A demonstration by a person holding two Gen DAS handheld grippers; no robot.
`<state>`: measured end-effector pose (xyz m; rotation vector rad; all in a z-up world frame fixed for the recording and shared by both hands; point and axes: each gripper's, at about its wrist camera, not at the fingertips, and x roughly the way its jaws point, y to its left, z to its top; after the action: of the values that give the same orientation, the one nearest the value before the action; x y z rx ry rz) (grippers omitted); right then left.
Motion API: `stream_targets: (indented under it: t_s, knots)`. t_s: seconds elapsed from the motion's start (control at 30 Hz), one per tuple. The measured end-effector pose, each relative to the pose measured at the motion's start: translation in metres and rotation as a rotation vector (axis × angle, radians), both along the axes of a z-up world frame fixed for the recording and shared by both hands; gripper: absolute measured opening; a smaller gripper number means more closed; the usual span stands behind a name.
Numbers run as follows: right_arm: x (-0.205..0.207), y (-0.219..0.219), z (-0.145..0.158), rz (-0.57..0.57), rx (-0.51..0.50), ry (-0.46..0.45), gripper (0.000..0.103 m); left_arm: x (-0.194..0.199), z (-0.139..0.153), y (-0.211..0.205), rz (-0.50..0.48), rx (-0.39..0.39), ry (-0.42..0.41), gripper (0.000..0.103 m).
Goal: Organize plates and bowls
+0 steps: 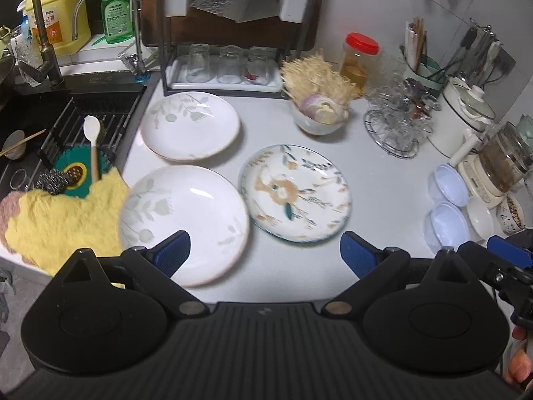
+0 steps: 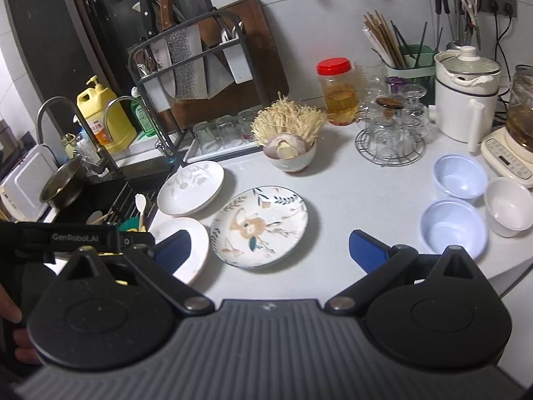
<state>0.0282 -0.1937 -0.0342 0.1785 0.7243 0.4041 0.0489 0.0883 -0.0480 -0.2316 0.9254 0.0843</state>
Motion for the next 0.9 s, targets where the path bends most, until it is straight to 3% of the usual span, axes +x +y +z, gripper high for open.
stream_targets:
  t_s: [0.2,0.43,0.5,0.6,0.67,0.83,0.9]
  knots:
    - [0.017,0.043,-0.012,-0.007,0.001,0.034,0.103,0.021,-0.015,0.055,-0.001,0.033,0.022,0.098]
    - [0.032,0.093,-0.032,0.009,0.017,0.084,0.097,0.039,-0.047,0.123,0.008,0.018,0.055,0.098]
    - [0.038,0.106,-0.039,0.003,0.024,0.109,0.094,0.045,-0.058,0.139,-0.002,0.014,0.066,0.098]
    - [0.043,0.124,-0.053,-0.013,0.025,0.161,0.08,0.053,-0.074,0.157,-0.033,0.005,0.086,0.097]
    - [0.046,0.137,-0.063,-0.022,0.015,0.201,0.077,0.058,-0.083,0.165,-0.06,0.001,0.094,0.097]
    - [0.051,0.165,-0.091,-0.029,0.008,0.285,0.066,0.071,-0.11,0.181,-0.114,-0.002,0.121,0.084]
    - [0.052,0.174,-0.1,-0.035,-0.009,0.302,0.062,0.078,-0.122,0.189,-0.106,-0.038,0.14,0.075]
